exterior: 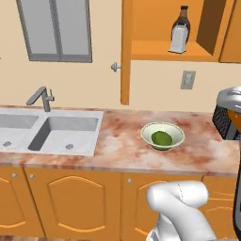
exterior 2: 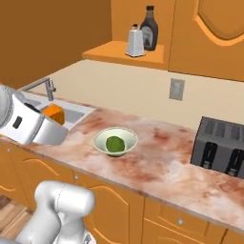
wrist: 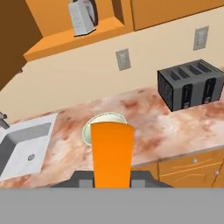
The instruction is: Pick the cheese from the fridge and the cheese grater from the cabinet and place them next to the salad bowl.
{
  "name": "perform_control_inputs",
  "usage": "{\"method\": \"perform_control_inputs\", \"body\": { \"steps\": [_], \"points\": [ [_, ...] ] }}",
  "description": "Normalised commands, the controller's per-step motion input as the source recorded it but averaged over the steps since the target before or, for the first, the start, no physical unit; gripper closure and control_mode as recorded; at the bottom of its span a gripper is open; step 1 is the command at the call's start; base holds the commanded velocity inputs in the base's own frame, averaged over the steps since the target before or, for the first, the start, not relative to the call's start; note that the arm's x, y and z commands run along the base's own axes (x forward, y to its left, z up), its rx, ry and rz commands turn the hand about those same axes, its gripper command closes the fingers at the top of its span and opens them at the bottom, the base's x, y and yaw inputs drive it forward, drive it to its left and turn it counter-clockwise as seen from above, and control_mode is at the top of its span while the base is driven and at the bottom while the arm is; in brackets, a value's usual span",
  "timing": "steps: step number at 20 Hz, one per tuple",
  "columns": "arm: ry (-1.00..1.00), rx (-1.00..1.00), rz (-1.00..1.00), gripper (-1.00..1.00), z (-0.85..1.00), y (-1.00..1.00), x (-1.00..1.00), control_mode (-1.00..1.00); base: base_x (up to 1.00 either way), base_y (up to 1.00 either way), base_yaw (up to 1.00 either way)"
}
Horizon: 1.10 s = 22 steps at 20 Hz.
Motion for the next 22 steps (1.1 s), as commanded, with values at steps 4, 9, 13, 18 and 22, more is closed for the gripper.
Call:
{"method": "perform_control_inputs", "body": {
  "steps": [4, 9, 13, 18, 22],
  "points": [
    [0.0, 0.0, 0.0, 1.0, 0.0, 0.0, 0.0, 1.0, 0.8, -0.24, 0.23],
    [0.0, 0.0, 0.0, 1.0, 0.0, 0.0, 0.0, 1.0, 0.29, -0.41, 0.07],
    [0.0, 0.0, 0.0, 1.0, 0.0, 0.0, 0.0, 1.0, -0.77, 0.0, -0.01],
    [0.0, 0.0, 0.0, 1.0, 0.0, 0.0, 0.0, 1.0, -0.14, -0.02, -0.22],
    [0.0, 0.0, 0.0, 1.0, 0.0, 0.0, 0.0, 1.0, 0.36, -0.37, -0.31]
  ]
}}
